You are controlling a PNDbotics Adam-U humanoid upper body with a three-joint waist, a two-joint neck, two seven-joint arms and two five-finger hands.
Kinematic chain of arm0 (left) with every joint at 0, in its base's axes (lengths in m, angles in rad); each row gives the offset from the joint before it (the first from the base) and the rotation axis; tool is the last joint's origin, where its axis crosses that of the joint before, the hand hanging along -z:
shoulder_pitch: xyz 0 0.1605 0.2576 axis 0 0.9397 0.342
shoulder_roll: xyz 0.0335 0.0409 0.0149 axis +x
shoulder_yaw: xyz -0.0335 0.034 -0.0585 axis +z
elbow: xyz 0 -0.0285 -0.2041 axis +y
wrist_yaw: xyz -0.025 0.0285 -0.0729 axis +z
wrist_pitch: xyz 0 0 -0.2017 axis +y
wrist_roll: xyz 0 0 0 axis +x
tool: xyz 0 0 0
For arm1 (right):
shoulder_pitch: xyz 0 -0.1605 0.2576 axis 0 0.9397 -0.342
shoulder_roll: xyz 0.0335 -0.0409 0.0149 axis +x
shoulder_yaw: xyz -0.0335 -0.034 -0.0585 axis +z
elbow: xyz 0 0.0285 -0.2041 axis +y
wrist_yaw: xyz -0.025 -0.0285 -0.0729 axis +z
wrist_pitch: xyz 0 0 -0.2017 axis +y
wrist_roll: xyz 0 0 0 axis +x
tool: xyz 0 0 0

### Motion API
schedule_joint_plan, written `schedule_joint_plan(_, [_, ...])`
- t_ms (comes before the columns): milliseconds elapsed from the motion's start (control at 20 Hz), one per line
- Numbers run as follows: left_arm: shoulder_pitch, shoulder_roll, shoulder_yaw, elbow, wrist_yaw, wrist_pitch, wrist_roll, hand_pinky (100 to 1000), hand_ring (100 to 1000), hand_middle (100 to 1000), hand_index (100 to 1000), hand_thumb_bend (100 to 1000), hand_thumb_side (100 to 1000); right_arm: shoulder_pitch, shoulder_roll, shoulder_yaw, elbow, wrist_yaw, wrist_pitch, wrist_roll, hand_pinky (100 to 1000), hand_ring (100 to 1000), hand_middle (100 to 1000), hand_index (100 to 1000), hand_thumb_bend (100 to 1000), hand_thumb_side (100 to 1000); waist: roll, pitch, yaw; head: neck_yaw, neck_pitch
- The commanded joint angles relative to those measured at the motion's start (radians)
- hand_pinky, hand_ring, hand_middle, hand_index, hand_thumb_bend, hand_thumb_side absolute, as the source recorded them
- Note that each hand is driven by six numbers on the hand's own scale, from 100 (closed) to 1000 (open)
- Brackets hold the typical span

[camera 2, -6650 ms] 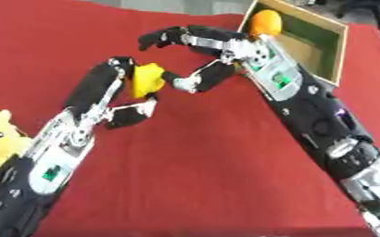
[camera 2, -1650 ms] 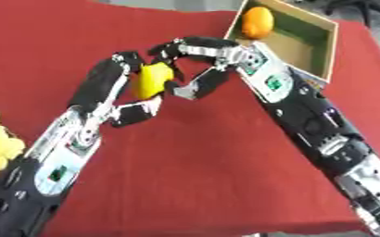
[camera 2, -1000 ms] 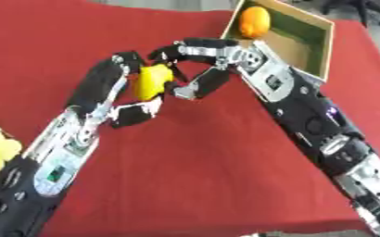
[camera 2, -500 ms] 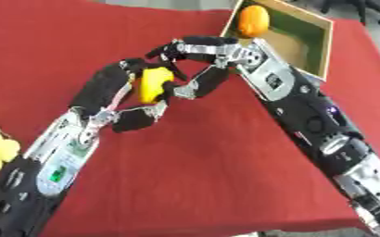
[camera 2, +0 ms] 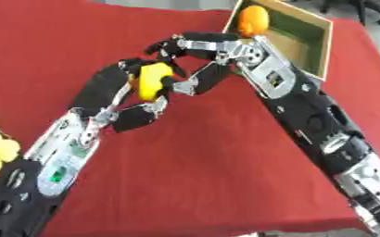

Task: Pick up the objects with one hand, pass them to the other hand, and then place them into the box on the other side of the table.

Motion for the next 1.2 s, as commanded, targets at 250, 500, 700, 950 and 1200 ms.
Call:
schedule_joint_plan(250, [-0.022, -0.024, -0.002, -0.028, -0.024, 0.002, 0.000, 710, 733, 678, 875, 1000, 709, -0.001, -0.015, -0.007, -0.002, 0.009, -0.161, 0.154, 766, 1000, 248, 321, 100, 268, 0.002, -0.017, -0.001, -0.004, -0.010])
schedule_joint_plan(500, [-0.018, -0.026, 0.002, -0.024, -0.031, -0.019, -0.020, 724, 746, 682, 880, 1000, 959, 0.002, -0.018, -0.014, 0.003, 0.011, -0.161, 0.154, 766, 1000, 248, 321, 100, 268, 0.001, -0.017, -0.001, -0.005, -0.012])
schedule_joint_plan(700, [-0.015, -0.024, 0.004, -0.028, -0.014, -0.003, 0.011, 723, 746, 685, 881, 1000, 1000, 0.003, -0.022, -0.019, 0.006, 0.010, -0.162, 0.154, 766, 1000, 246, 320, 100, 269, 0.002, -0.016, -0.001, -0.006, -0.013])
schedule_joint_plan(950, [-0.010, -0.016, -0.001, -0.041, -0.006, -0.002, 0.028, 724, 747, 687, 883, 1000, 1000, 0.006, -0.028, -0.026, 0.009, 0.011, -0.165, 0.154, 765, 1000, 245, 318, 100, 275, 0.003, -0.016, -0.001, -0.008, -0.018])
schedule_joint_plan(1200, [0.001, -0.003, -0.008, -0.071, -0.001, -0.010, 0.031, 722, 747, 688, 883, 1000, 1000, 0.008, -0.034, -0.031, 0.012, 0.013, -0.171, 0.154, 765, 1000, 244, 317, 100, 279, 0.004, -0.015, -0.001, -0.015, -0.022])
